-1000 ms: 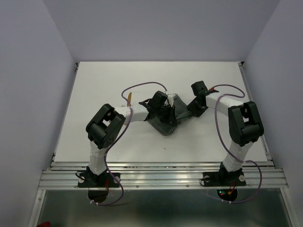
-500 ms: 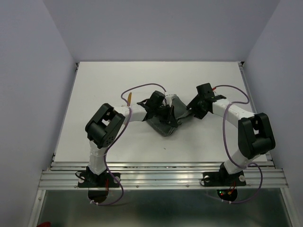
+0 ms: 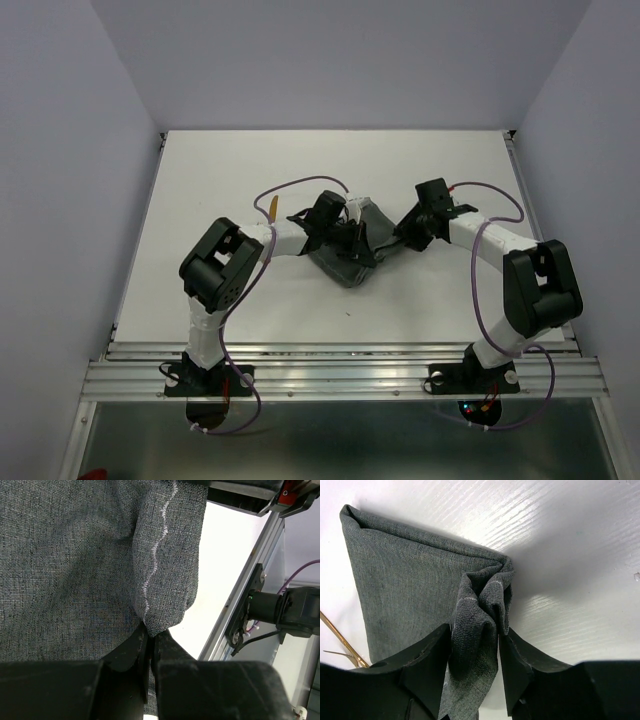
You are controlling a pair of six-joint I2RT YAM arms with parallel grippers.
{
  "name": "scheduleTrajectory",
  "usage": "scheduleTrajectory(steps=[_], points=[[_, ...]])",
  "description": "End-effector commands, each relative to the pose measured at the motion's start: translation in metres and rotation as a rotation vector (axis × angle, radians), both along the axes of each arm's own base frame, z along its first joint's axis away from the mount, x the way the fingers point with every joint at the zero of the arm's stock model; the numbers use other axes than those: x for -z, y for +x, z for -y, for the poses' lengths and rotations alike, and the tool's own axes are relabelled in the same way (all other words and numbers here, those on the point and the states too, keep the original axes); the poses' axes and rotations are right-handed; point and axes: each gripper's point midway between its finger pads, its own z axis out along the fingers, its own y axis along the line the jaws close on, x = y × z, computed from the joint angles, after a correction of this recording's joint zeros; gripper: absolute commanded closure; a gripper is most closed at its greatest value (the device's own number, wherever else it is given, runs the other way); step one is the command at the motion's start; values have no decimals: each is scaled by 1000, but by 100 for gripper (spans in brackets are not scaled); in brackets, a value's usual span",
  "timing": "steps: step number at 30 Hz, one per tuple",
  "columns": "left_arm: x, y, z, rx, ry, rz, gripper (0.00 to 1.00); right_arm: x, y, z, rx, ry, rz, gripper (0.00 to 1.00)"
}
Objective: Fold the napkin into a case and place the utensils inside
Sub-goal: Fold the lower triangle-folded napkin at the center of the board.
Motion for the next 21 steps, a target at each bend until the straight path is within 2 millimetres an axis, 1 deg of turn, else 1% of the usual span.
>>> scheduleTrajectory(steps=[1,3,6,7,9,10,12,13,14,15,17,18,19,21], points=[[-1,-1,1,19,-33,-7,100,-17,12,-1,-7,12,61,56],[1,-2,1,24,-32,-13,100,-17,13,-1,-3,8,61,61],[4,-2,0,26,-30,-20,100,-15,16,1,-2,-7,57,70],[4,-3,0,30,-30,-21,100,-14,15,1,-6,-14,48,76],[4,-2,-1,32,-28,-13,100,-14,19,2,-13,-31,45,82],[3,-2,-1,34,-29,-11,100,-13,18,3,-18,-40,34,88],[1,-2,-2,35,-27,-7,100,-12,24,3,-26,-58,22,95],[1,-2,-2,35,-25,-6,92,-8,20,5,-40,-79,-4,99],[-1,-2,-2,34,-24,0,86,-12,26,6,-43,-94,2,99],[-2,-1,-3,33,-23,3,74,-4,22,9,-58,-119,-39,99],[-5,1,-5,24,-23,6,61,-1,24,12,-67,-150,-58,99],[-6,2,-6,22,-25,6,55,-4,29,12,-70,-158,-52,99],[-7,3,-7,18,-26,6,50,3,26,14,-81,-177,-84,99],[-11,7,-10,7,-30,8,45,4,29,17,-85,-201,-97,99]])
